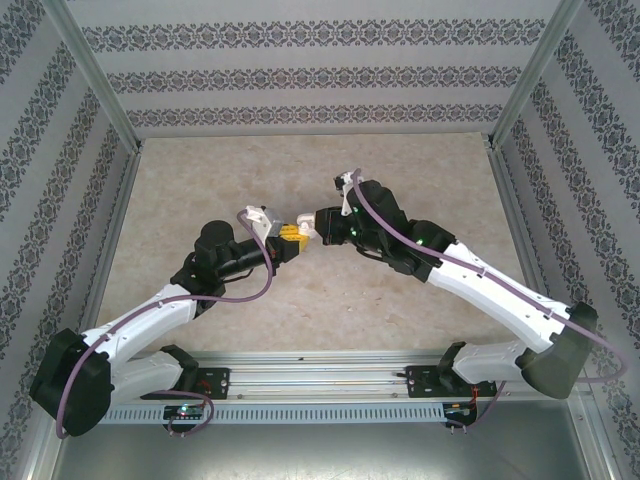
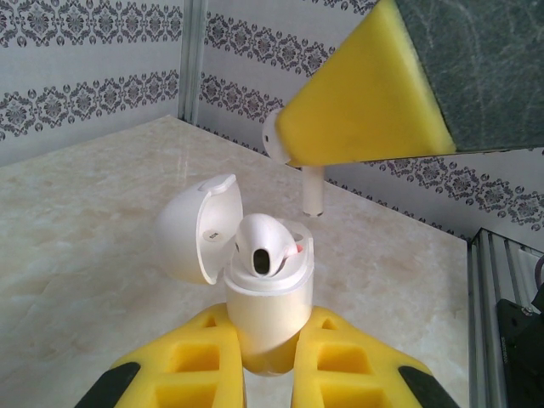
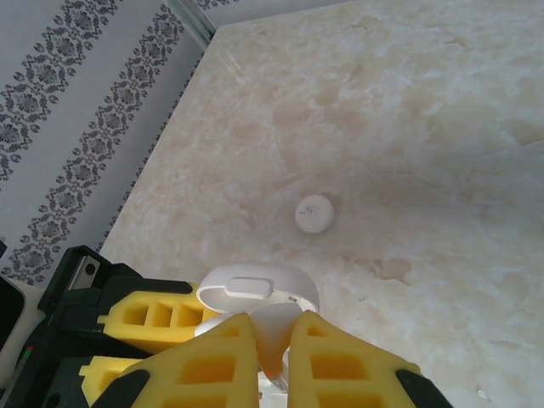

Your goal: Insert the wireless bluetooth earbuds into the charging case

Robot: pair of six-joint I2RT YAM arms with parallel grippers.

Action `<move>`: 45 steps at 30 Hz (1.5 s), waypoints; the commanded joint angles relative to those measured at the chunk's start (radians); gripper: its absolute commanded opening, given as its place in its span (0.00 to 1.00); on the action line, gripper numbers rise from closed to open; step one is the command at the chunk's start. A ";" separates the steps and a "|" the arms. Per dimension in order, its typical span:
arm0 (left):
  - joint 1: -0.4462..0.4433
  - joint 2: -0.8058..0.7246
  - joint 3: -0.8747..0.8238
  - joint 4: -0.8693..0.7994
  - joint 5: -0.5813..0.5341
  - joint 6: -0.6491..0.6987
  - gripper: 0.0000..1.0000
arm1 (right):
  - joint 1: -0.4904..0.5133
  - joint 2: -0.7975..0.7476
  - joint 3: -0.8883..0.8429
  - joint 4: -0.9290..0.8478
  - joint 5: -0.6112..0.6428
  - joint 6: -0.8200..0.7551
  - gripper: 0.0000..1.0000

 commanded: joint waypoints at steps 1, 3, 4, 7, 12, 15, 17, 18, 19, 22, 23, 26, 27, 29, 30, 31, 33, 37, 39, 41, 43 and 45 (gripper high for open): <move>-0.017 -0.005 0.026 0.060 0.012 0.002 0.00 | 0.010 0.014 0.040 0.027 -0.016 -0.019 0.11; -0.017 -0.008 0.024 0.060 0.013 0.000 0.00 | 0.011 0.021 0.043 0.034 -0.019 -0.018 0.11; -0.017 -0.009 0.023 0.060 0.012 0.002 0.00 | 0.012 0.023 0.045 0.033 -0.021 -0.017 0.11; -0.016 -0.014 0.021 0.059 0.009 0.001 0.00 | 0.012 0.029 0.048 0.034 -0.026 -0.018 0.11; -0.016 -0.018 0.018 0.070 0.003 -0.006 0.00 | 0.013 0.029 0.037 0.040 -0.027 -0.014 0.10; -0.017 -0.016 0.016 0.079 0.003 -0.011 0.00 | 0.013 0.028 0.025 0.041 -0.026 -0.008 0.10; -0.016 -0.015 0.019 0.083 0.003 -0.014 0.00 | 0.015 0.026 0.014 0.046 -0.028 -0.002 0.10; -0.016 -0.013 0.019 0.085 0.003 -0.015 0.00 | 0.016 0.026 0.007 0.047 -0.028 0.000 0.11; -0.016 -0.013 0.018 0.085 0.004 -0.015 0.00 | 0.017 0.026 0.003 0.048 -0.030 0.003 0.11; -0.016 -0.011 0.018 0.089 0.005 -0.016 0.00 | 0.018 0.027 -0.005 0.049 -0.029 0.008 0.11; -0.016 -0.010 0.019 0.088 0.004 -0.017 0.00 | 0.020 0.026 -0.008 0.048 -0.029 0.009 0.10; -0.016 -0.010 0.018 0.088 0.004 -0.018 0.00 | 0.022 0.026 -0.013 0.050 -0.031 0.010 0.10; -0.016 -0.011 0.017 0.088 0.003 -0.018 0.00 | 0.021 0.025 -0.015 0.048 -0.030 0.012 0.10; -0.016 -0.012 0.017 0.089 0.002 -0.018 0.00 | 0.023 0.026 -0.016 0.044 -0.029 0.012 0.10; -0.016 -0.012 0.017 0.089 0.002 -0.018 0.00 | 0.023 0.026 -0.017 0.040 -0.027 0.011 0.10; -0.017 -0.012 0.016 0.088 0.001 -0.018 0.00 | 0.023 0.026 -0.019 0.036 -0.026 0.010 0.10; -0.016 -0.014 0.017 0.088 0.001 -0.018 0.00 | 0.024 0.028 -0.024 0.028 -0.023 0.013 0.10; -0.016 -0.013 0.017 0.087 0.000 -0.017 0.00 | 0.026 0.028 -0.035 0.017 -0.023 0.022 0.12; -0.016 -0.012 0.017 0.086 0.000 -0.017 0.00 | 0.025 0.028 -0.036 0.014 -0.024 0.027 0.14; -0.017 -0.012 0.019 0.086 0.000 -0.017 0.00 | 0.026 0.028 -0.033 0.010 -0.024 0.027 0.15; -0.016 -0.012 0.019 0.087 0.000 -0.017 0.00 | 0.026 0.026 -0.027 0.006 -0.025 0.027 0.18; -0.017 -0.012 0.019 0.085 -0.002 -0.017 0.00 | 0.026 0.028 -0.014 -0.002 -0.026 0.023 0.20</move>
